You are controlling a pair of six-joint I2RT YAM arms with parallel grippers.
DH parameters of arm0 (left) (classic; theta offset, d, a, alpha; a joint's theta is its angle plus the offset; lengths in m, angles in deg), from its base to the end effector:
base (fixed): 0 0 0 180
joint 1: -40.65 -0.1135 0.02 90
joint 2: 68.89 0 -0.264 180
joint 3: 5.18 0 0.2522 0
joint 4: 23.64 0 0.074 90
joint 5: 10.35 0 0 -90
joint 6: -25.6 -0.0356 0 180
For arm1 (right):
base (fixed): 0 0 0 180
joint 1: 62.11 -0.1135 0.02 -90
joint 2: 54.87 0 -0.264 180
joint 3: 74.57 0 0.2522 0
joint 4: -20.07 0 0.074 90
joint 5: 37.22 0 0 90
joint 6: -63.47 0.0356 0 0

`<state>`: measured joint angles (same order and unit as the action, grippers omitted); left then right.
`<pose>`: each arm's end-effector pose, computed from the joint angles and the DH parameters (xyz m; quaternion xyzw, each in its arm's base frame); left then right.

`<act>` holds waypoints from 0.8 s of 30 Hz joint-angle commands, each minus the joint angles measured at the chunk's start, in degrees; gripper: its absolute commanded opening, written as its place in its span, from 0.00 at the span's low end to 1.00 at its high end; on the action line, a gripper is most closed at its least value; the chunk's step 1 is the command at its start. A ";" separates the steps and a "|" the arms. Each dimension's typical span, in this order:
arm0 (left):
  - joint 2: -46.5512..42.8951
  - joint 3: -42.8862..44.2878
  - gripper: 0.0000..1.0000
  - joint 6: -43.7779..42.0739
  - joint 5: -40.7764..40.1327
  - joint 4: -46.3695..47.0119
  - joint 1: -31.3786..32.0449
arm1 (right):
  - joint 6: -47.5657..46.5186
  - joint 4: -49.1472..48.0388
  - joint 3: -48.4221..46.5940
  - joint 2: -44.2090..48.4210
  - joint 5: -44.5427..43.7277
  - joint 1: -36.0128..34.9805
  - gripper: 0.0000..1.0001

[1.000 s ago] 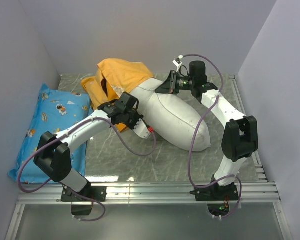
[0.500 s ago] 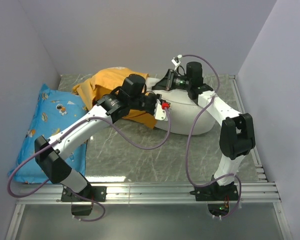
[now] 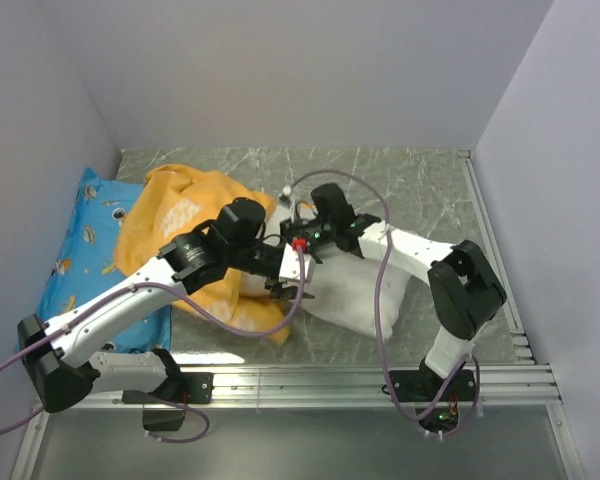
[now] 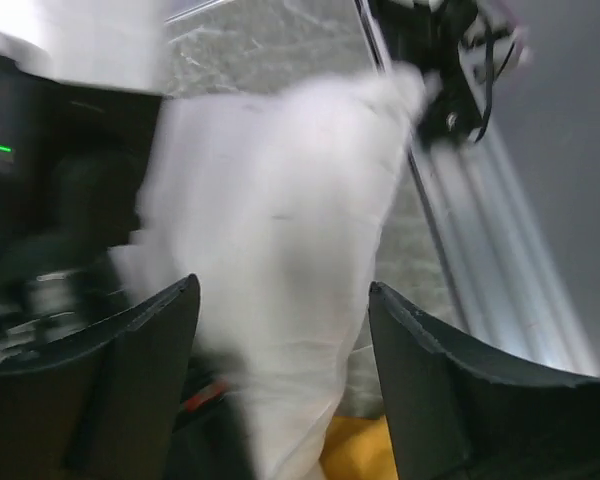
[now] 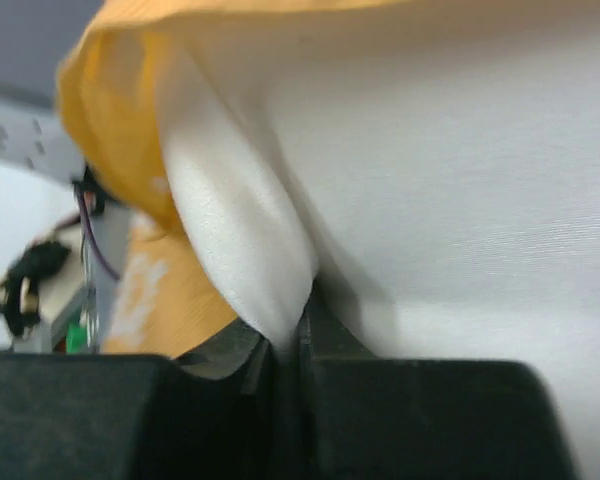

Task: Put the pillow into the pillowcase

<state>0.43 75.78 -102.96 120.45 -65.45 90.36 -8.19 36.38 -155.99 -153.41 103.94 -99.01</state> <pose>0.1511 -0.2142 0.3606 0.6905 0.4620 -0.3461 0.4359 0.2877 0.2507 0.2473 -0.3300 0.7509 0.5350 0.2024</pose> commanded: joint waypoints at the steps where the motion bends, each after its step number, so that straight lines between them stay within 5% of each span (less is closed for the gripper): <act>1: -2.09 10.89 0.75 19.56 1.66 -1.90 -2.50 | -8.48 8.25 4.11 0.01 -0.18 -0.19 0.33; 3: -1.56 13.82 0.79 27.70 3.14 -3.06 -10.37 | -12.44 15.42 2.80 3.96 -0.44 0.43 0.50; 4: -1.21 15.75 0.80 29.76 3.32 -3.41 -13.65 | -13.94 17.56 0.88 5.71 -0.79 1.04 0.67; 7: 2.30 19.09 0.83 33.03 6.13 -5.60 -25.96 | -17.90 24.51 -4.03 12.66 0.51 5.25 0.82; 11: 14.92 26.04 0.86 26.45 -0.53 -10.17 -29.15 | -17.82 27.51 -10.38 15.93 0.79 12.55 0.82; 13: 19.78 30.15 0.89 21.80 -3.34 -11.31 -29.24 | -21.15 29.18 -13.36 14.61 -6.48 15.09 0.82; 14: 24.07 31.23 0.99 20.74 -5.44 -10.28 -29.24 | -21.68 29.44 -14.16 12.34 -9.81 15.63 0.82; 18: 35.69 40.10 0.99 20.90 -9.06 -9.30 -28.89 | -22.39 30.85 -15.93 6.35 -21.86 17.30 0.85; 21: 42.99 46.60 0.99 17.05 -11.79 -11.14 -27.48 | -23.53 32.60 -14.79 2.93 -21.98 17.04 0.87; 24: 49.58 50.74 0.99 11.96 -4.34 -21.48 -27.30 | -25.99 34.98 -12.25 -0.07 -15.75 15.55 0.81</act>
<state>47.97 120.33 -84.54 111.53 -77.76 61.84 -30.89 66.13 -170.44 -152.21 86.67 -82.12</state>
